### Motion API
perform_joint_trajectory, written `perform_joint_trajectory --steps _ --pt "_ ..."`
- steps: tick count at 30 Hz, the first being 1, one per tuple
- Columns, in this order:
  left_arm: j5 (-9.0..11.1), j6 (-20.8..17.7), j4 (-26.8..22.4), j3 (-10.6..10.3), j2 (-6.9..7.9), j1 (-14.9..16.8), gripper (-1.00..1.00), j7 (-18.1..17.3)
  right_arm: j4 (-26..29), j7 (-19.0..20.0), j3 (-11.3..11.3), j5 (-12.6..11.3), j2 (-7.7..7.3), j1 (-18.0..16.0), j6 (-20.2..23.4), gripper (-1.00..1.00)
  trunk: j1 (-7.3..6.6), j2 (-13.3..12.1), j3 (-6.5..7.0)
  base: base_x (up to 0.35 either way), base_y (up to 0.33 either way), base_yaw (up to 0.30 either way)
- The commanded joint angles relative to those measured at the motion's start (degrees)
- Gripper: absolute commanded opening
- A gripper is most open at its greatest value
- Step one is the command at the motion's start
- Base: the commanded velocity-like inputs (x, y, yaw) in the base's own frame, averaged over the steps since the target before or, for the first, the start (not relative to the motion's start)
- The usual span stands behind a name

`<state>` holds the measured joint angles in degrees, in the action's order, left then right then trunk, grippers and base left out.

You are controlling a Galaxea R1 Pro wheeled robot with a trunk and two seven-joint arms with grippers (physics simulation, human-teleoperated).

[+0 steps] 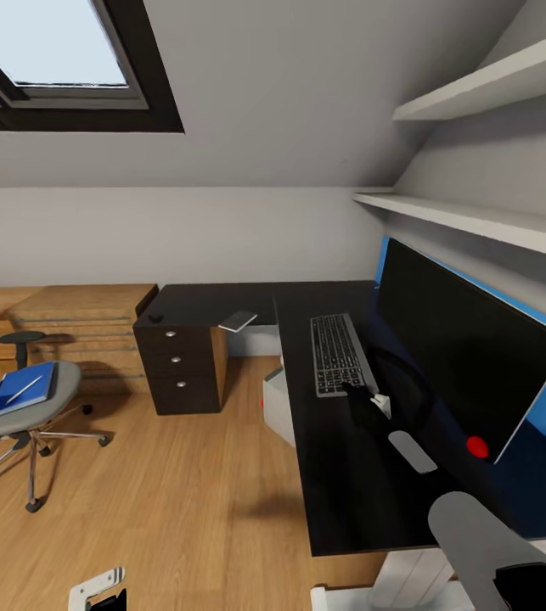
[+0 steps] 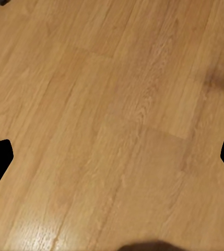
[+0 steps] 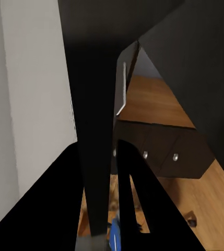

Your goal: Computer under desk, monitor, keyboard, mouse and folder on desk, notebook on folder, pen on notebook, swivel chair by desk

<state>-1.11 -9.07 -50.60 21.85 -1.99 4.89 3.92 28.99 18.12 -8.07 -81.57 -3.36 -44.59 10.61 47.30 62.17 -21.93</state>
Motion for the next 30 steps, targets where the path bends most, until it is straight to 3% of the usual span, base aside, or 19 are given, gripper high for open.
perform_joint_trajectory --steps 1,4,6,8,30 --pt "-0.1 -0.3 -0.1 0.1 -0.05 0.0 1.00 0.0 -0.4 0.3 -0.3 -1.0 -0.03 0.0 0.1 -1.00 0.23 0.5 -0.25 0.000 0.000 0.000" --pt "-0.1 -0.3 -0.1 0.1 -0.04 0.0 1.00 0.0 -1.0 0.3 -0.3 -2.5 0.02 -0.1 0.1 -1.00 0.89 1.7 -0.79 0.000 0.000 0.000" --pt "-0.1 -0.3 -0.1 0.1 -0.03 0.0 1.00 0.0 -1.3 0.4 -0.4 -6.9 0.10 0.0 0.1 -1.00 1.33 2.5 -1.14 0.000 0.000 0.000" --pt "-0.1 -0.3 -0.1 0.1 -0.03 0.0 1.00 0.0 -1.3 0.4 -0.4 -7.5 0.10 0.0 0.1 -1.00 1.77 3.3 -1.50 0.000 0.000 0.000" --pt "-0.1 -0.3 -0.1 0.1 -0.04 0.0 1.00 0.0 -3.5 0.2 -0.5 -7.7 0.28 0.0 0.3 -1.00 6.60 12.1 -5.45 0.000 0.000 0.000"
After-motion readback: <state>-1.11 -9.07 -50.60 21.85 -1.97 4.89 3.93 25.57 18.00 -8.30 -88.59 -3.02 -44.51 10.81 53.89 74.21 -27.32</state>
